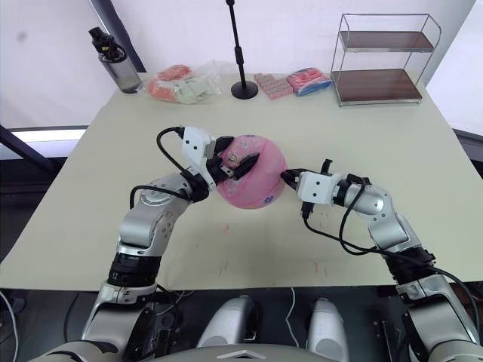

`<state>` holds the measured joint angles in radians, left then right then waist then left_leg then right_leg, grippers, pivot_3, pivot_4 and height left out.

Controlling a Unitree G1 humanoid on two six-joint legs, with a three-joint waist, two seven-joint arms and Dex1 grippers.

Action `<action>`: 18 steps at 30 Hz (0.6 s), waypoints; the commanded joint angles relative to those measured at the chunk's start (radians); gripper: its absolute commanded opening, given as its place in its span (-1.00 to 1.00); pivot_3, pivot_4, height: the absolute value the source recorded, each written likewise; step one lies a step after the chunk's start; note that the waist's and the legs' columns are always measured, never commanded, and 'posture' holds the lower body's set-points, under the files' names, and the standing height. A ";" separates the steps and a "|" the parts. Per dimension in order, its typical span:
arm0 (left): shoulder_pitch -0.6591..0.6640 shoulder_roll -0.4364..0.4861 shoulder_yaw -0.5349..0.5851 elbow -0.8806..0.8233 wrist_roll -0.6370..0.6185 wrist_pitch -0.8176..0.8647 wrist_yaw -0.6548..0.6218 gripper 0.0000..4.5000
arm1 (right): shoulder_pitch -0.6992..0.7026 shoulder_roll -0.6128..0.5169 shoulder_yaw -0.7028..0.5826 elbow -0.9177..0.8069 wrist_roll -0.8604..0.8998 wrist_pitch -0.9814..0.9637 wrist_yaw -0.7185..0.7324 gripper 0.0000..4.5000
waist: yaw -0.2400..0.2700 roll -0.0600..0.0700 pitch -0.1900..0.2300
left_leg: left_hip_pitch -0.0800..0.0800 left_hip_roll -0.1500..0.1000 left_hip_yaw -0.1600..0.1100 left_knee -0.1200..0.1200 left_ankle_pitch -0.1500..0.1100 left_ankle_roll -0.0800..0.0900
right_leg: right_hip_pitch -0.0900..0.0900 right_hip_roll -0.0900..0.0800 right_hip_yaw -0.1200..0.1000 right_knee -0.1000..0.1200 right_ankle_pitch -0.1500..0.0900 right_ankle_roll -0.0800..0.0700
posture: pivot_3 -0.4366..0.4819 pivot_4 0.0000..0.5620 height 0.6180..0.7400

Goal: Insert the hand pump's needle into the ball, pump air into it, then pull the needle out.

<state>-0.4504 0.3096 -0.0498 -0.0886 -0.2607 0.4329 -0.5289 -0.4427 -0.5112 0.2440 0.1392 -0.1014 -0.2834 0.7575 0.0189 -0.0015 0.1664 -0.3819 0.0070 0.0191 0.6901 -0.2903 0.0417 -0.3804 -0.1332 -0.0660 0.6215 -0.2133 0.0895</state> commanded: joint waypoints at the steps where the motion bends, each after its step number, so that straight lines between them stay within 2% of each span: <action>1: 0.039 0.005 -0.057 0.073 0.046 0.059 0.010 1.00 | 0.029 -0.021 -0.057 -0.066 0.115 0.009 0.053 -0.83 | 0.002 0.000 0.000 | 0.000 0.000 0.000 0.000 0.000 0.000 | 0.000 0.000 0.000 0.000 0.000 0.000 | -0.05 -0.47 0.93; 10: 0.056 0.015 -0.076 0.101 0.061 0.055 0.009 1.00 | 0.067 -0.099 -0.136 -0.154 0.321 0.159 0.199 -0.83 | 0.021 0.001 0.000 | -0.002 -0.001 0.000 -0.001 0.000 0.001 | 0.000 0.000 0.000 -0.004 0.000 0.000 | -0.05 -0.47 0.93; 18: 0.063 0.016 -0.082 0.116 0.061 0.043 0.005 1.00 | 0.123 -0.171 -0.209 -0.208 0.398 0.209 0.235 -0.83 | 0.027 0.001 0.000 | -0.004 -0.002 0.000 -0.002 -0.002 0.003 | 0.002 -0.001 -0.002 -0.012 0.000 0.000 | -0.05 -0.47 0.93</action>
<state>-0.4505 0.3097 -0.1103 -0.0887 -0.2466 0.4205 -0.5401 -0.3294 -0.6440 0.1332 0.0000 0.2389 -0.0665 0.9740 0.0458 -0.0004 0.1659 -0.3862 0.0052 0.0191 0.6882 -0.2926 0.0454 -0.3785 -0.1341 -0.0682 0.6085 -0.2132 0.0898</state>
